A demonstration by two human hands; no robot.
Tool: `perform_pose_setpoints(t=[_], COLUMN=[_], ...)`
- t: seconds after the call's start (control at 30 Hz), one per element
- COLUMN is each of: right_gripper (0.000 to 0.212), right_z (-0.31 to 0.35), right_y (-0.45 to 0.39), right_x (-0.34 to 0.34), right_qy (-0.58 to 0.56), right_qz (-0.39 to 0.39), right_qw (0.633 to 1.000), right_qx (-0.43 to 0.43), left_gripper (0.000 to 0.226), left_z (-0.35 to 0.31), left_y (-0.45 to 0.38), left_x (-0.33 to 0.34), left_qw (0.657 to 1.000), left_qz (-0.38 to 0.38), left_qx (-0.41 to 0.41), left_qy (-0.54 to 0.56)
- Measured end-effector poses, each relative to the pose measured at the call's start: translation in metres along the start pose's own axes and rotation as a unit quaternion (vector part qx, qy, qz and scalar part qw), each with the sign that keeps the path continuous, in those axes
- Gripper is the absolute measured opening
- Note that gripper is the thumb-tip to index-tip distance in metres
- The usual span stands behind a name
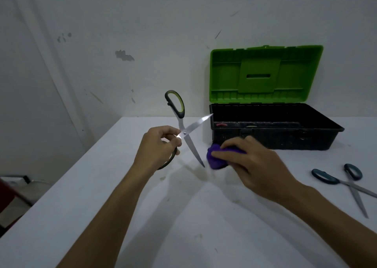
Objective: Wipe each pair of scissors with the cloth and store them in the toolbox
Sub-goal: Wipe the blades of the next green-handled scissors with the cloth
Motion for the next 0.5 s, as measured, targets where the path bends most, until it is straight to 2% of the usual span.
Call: perform_pose_setpoints(t=[0.1,0.17,0.33,0.4,0.5], right_gripper=[0.038,0.038,0.042,0.041,0.04], right_z=[-0.022,-0.032,-0.057,-0.065,-0.073], right_y=[-0.003,-0.001,0.003,0.005,0.011], right_x=[-0.014,-0.019,-0.021,-0.018,-0.017], right_qy=[-0.057,-0.089,-0.183,-0.241,-0.287], right_qz=[-0.049,-0.065,-0.07,-0.064,-0.063], right_qw=[0.995,0.989,0.968,0.952,0.935], right_qx=[0.069,0.098,0.156,0.177,0.201], left_gripper=[0.02,0.028,0.052,0.045,0.037], left_z=[-0.012,-0.022,-0.038,-0.038,-0.024], left_y=[0.006,0.01,0.012,0.01,0.001], left_x=[-0.007,-0.008,0.005,0.008,0.009], left_qw=[0.992,0.982,0.967,0.973,0.993], left_qz=[-0.066,-0.084,-0.035,-0.033,-0.018], left_qx=[0.068,0.125,0.222,0.219,0.104], left_qy=[-0.089,-0.113,-0.116,-0.06,0.051])
Point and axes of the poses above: each hand's wrist, its own y-axis away from the middle knuckle, its own x-axis out of the palm, z = x × y, the point moved 7 cm from there along -y, towards the middle knuckle, and after that the axes turned 3 degrees about y, right-handed, at the moved point
